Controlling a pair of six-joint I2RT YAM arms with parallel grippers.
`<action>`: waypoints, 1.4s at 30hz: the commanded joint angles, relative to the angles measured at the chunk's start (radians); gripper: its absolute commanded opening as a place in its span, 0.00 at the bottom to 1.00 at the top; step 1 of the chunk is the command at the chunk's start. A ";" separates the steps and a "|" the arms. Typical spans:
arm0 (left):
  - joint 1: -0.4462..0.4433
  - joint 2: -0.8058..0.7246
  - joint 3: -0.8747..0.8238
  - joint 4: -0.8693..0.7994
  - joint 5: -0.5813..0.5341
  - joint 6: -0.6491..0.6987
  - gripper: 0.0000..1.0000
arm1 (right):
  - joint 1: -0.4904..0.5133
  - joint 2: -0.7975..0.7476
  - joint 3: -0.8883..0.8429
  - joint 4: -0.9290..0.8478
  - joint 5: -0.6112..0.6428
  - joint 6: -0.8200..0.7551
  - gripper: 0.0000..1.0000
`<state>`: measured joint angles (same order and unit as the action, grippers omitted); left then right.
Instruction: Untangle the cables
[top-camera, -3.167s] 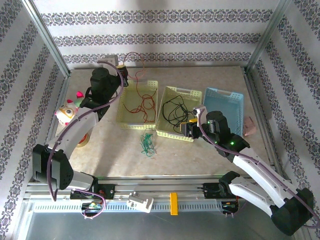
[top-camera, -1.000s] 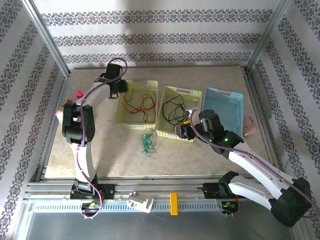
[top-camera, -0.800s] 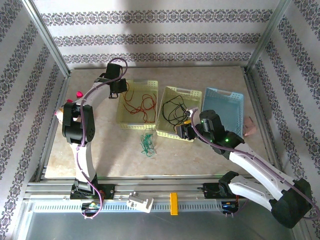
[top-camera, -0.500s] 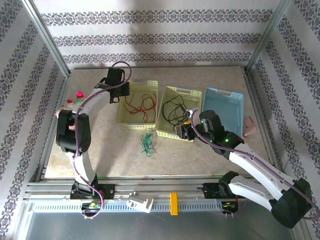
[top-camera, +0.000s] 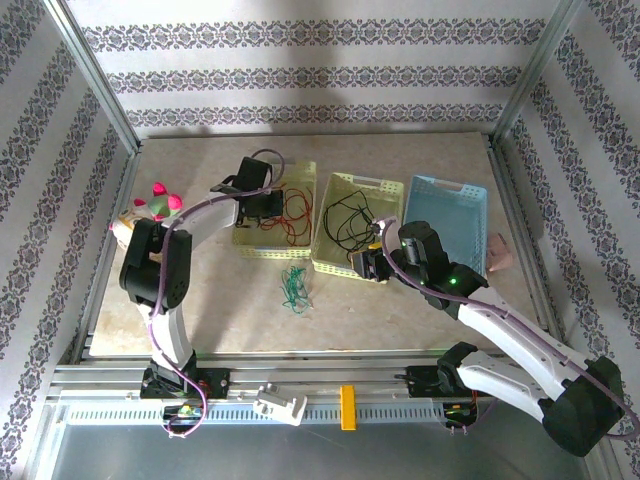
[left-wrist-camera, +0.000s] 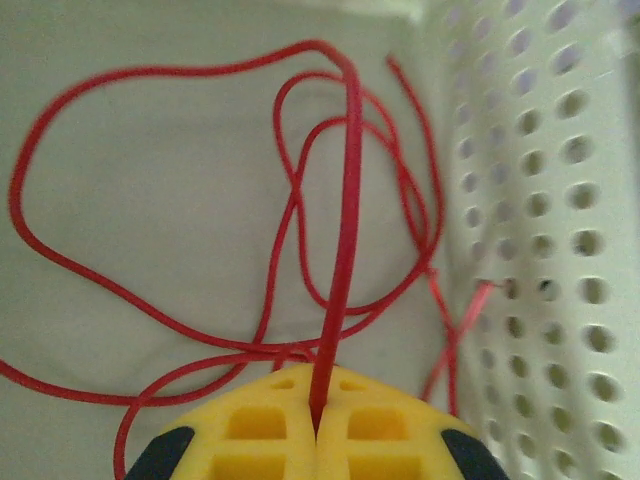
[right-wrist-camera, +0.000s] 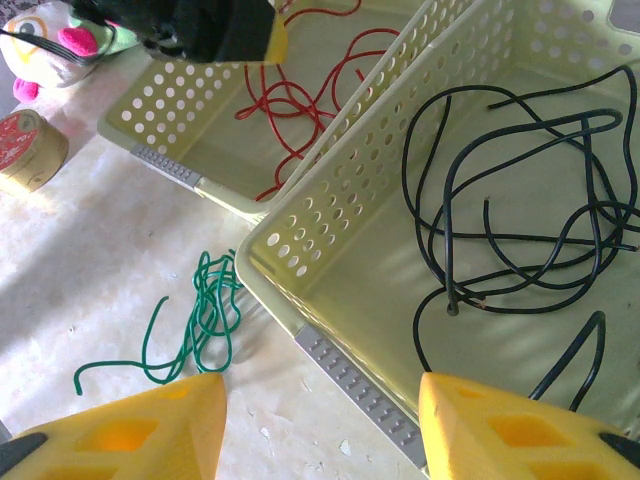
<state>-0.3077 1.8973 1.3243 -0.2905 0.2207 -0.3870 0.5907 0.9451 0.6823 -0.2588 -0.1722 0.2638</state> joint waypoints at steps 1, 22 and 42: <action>-0.003 0.057 0.064 -0.070 -0.028 -0.019 0.12 | -0.009 -0.003 -0.003 -0.007 0.007 0.011 0.54; -0.152 -0.381 -0.025 -0.191 -0.194 0.109 0.71 | -0.046 -0.030 -0.013 0.009 0.049 0.031 0.55; -0.413 -0.458 -0.450 -0.228 -0.175 -0.014 0.64 | -0.054 0.058 0.001 0.038 -0.027 0.057 0.55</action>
<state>-0.7078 1.4357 0.8787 -0.4480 0.1204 -0.3725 0.5385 1.0271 0.6853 -0.2386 -0.1913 0.3054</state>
